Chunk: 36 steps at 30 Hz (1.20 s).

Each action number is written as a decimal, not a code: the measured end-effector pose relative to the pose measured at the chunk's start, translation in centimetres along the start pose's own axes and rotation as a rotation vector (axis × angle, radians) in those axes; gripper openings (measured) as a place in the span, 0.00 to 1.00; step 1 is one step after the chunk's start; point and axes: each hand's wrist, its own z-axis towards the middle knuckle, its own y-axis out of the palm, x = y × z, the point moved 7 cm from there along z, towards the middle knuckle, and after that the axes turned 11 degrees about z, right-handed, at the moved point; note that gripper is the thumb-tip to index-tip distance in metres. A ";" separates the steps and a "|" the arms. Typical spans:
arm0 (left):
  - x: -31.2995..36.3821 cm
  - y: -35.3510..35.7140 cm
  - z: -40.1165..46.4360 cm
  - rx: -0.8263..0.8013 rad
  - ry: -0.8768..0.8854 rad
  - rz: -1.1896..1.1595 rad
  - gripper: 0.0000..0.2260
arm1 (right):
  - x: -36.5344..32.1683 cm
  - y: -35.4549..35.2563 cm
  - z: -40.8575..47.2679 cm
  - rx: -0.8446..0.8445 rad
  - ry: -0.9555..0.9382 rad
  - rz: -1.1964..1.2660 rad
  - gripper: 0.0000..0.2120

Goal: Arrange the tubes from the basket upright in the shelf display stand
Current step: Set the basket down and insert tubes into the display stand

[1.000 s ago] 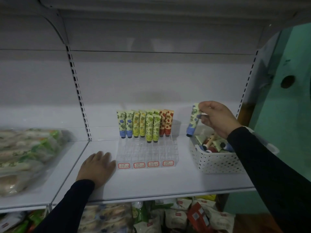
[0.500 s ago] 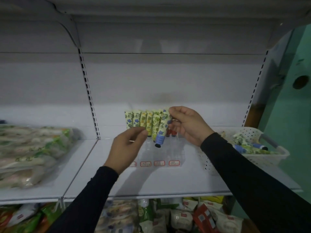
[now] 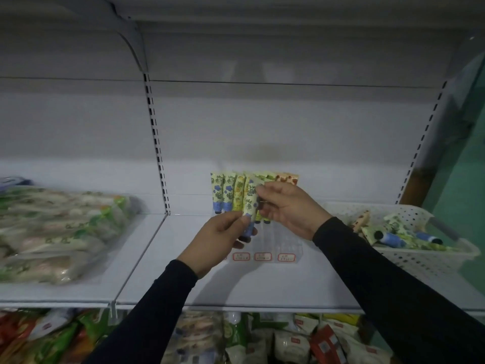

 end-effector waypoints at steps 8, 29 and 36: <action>-2.0 -2.2 0.1 0.060 0.005 -0.072 0.07 | 0.5 1.0 1.4 0.061 -0.103 -0.139 0.06; -12.3 -6.4 1.5 0.003 -0.069 1.114 0.39 | 0.6 3.1 5.8 0.326 -0.474 -0.728 0.16; -13.6 -6.1 1.6 -0.038 -0.094 1.139 0.39 | 1.4 3.7 7.0 0.326 -0.473 -0.863 0.18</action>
